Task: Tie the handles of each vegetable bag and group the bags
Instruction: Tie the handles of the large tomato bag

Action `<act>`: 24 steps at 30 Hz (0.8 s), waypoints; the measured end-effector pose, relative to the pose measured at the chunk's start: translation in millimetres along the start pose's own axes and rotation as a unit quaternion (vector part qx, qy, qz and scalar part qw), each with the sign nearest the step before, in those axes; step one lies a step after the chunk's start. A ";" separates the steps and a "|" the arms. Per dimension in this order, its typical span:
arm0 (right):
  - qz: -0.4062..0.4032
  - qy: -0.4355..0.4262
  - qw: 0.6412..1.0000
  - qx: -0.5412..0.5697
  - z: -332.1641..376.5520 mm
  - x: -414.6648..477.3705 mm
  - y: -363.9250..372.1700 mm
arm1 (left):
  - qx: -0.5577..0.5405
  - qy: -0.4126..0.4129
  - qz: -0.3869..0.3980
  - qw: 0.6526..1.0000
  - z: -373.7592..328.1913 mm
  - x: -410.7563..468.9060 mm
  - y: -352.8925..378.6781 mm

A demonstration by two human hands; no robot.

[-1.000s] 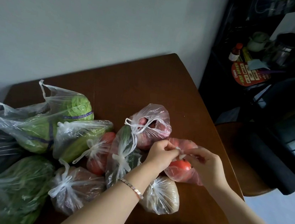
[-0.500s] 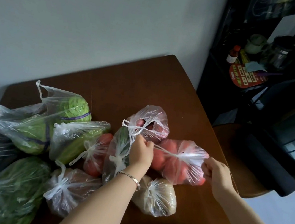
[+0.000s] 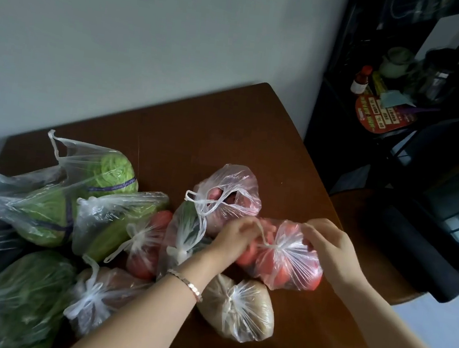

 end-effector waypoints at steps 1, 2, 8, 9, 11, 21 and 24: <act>0.039 -0.030 0.998 -0.038 5.7 2.9 7.7 | 0.027 -0.012 0.032 0.999 0.3 -1.3 8.8; 0.066 -0.046 0.995 -0.061 8.8 5.1 14.7 | 0.040 -0.021 0.049 0.998 -0.9 -2.9 15.1; 0.016 -0.030 0.999 0.010 -6.2 13.1 14.7 | -0.038 -0.047 -0.008 0.998 0.2 1.5 13.1; 0.001 -0.033 0.999 -0.022 -10.8 11.2 11.8 | -0.056 -0.047 -0.018 0.997 1.8 2.5 11.1; 0.018 -0.051 0.993 -0.102 -20.1 6.2 14.6 | -0.077 -0.042 -0.030 0.996 4.5 3.4 9.5; 0.063 -0.079 0.986 -0.131 -39.7 4.8 51.1 | -0.133 -0.044 -0.031 0.990 11.8 5.2 12.2; -0.008 0.054 0.998 0.009 -58.2 10.3 46.2 | -0.144 -0.045 -0.070 0.986 16.6 3.9 2.9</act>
Point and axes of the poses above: each hand's wrist, its own x-axis towards the middle knuckle, its own y-axis out of the palm, z = x × y, the point moved 7 cm from there along x, towards the middle knuckle, and after that the axes turned 10 degrees about -y, right-handed, at the moved point
